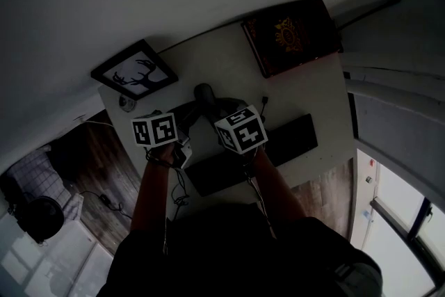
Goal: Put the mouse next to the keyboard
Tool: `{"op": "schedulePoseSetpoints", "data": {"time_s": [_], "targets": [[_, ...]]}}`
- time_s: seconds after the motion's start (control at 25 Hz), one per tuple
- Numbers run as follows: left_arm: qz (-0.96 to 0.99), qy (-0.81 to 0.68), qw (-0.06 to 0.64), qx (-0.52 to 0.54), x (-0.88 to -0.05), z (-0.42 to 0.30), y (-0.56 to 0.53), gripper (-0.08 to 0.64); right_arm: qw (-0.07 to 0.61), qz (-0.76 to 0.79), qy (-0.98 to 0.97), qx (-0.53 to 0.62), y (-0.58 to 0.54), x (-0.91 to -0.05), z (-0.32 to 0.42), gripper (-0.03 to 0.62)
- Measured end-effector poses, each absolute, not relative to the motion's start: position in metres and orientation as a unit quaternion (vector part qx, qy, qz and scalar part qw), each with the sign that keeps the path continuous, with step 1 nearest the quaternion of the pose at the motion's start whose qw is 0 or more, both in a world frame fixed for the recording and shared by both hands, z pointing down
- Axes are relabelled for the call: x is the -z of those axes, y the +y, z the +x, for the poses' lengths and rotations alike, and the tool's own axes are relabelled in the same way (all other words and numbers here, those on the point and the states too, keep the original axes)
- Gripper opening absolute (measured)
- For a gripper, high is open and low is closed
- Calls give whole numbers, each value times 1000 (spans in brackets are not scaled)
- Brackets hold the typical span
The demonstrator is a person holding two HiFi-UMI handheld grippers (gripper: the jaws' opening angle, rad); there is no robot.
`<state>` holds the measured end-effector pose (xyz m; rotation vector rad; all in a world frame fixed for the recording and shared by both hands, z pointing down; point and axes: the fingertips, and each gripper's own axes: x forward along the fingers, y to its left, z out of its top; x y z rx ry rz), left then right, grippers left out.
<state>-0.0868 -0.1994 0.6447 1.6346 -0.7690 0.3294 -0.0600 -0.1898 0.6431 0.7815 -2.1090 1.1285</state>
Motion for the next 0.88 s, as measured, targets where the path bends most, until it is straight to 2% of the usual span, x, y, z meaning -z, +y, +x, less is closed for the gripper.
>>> {"op": "schedulePoseSetpoints", "data": {"time_s": [0.16, 0.4, 0.88], "targets": [[708, -328, 611, -132, -643, -86, -197, 57, 316, 303, -804, -402, -190, -639, -60, 158], [719, -329, 598, -132, -640, -89, -193, 4, 373, 293, -819, -323, -188, -628, -66, 146], [724, -349, 581, -129, -626, -109, -170, 3, 367, 315, -820, -307, -187, -622, -57, 140]]}}
